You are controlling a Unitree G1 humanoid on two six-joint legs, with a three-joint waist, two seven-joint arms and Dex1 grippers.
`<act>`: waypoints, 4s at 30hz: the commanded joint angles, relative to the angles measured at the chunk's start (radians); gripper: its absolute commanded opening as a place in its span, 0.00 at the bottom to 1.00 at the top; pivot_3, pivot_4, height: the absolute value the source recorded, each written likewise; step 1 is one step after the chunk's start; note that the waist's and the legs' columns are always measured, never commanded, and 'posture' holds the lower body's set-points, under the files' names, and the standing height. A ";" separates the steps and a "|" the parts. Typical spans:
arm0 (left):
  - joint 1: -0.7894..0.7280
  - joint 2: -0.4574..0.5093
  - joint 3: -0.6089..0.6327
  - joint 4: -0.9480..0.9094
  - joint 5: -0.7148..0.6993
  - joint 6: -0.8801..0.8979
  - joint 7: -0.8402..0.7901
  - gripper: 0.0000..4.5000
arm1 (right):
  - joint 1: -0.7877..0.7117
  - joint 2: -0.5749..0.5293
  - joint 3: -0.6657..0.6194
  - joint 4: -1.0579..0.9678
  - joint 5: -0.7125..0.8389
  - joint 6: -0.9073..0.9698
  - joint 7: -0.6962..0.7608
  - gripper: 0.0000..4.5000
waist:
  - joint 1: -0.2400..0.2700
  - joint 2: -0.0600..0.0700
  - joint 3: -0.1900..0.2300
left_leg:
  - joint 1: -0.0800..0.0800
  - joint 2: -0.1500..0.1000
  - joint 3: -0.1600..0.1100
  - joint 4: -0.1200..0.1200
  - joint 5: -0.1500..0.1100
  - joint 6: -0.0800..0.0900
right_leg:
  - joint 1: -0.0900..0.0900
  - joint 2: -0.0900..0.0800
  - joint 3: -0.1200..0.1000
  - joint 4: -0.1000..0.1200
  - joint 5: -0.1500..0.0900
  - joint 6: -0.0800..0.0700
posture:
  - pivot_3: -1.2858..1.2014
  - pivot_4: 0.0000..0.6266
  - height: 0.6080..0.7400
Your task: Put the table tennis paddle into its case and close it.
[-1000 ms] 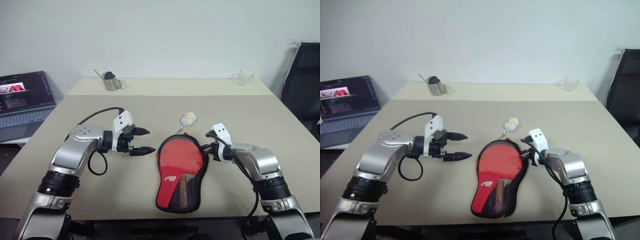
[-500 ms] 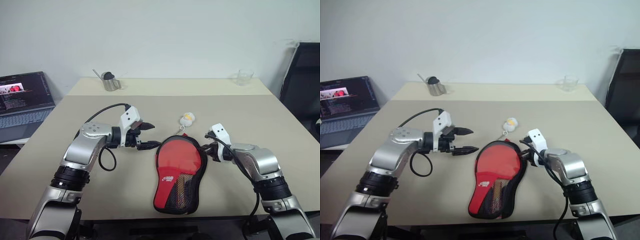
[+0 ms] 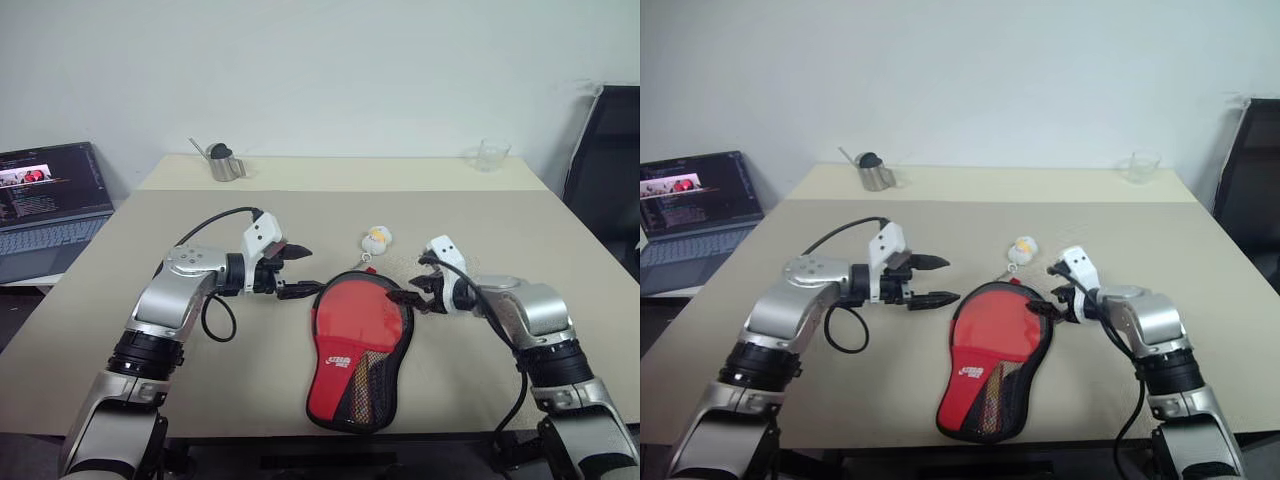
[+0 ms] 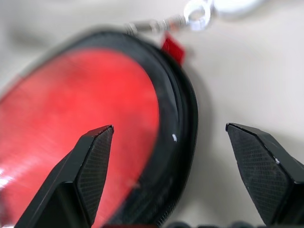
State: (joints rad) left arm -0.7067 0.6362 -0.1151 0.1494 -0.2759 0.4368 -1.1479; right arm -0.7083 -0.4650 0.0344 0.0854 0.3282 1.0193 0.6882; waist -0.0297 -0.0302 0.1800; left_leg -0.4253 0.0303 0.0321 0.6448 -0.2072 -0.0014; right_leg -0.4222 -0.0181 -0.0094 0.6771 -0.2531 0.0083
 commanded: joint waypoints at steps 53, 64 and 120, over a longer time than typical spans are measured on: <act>0.150 -0.252 -0.144 -0.114 0.200 0.101 0.394 0.95 | -0.581 0.484 -0.358 1.235 -0.112 -0.822 -0.693 0.03 | -0.004 0.000 0.000 | 0.001 0.001 0.000 -0.001 0.000 0.000 | 0.000 -0.001 0.001 0.002 0.003 -0.005 | 0.52 0.24 1.00; 0.143 -0.257 -0.151 -0.101 0.199 0.094 0.393 0.95 | -0.578 0.473 -0.358 1.232 -0.124 -0.808 -0.681 0.00 | -0.004 0.000 0.000 | 0.001 0.001 0.000 -0.001 0.000 0.000 | 0.000 -0.001 0.001 0.002 0.003 -0.005 | 0.52 0.24 1.00; 0.130 -0.277 -0.167 -0.056 0.207 0.052 0.380 0.95 | -0.571 0.417 -0.153 1.183 -0.300 -0.634 -0.567 0.00 | 0.005 0.000 0.000 | 0.003 0.000 0.000 -0.001 0.000 0.000 | 0.002 -0.002 0.000 0.001 0.002 -0.004 | 0.52 0.24 1.00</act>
State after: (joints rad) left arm -0.5627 0.3627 -0.2738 0.0969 -0.0722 0.4970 -0.7599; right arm -1.2670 0.0025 -0.1204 1.2981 0.0493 0.3888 0.1382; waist -0.0249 -0.0300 0.1801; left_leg -0.4229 0.0297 0.0321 0.6439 -0.2069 -0.0011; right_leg -0.4203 -0.0201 -0.0091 0.6781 -0.2505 0.0039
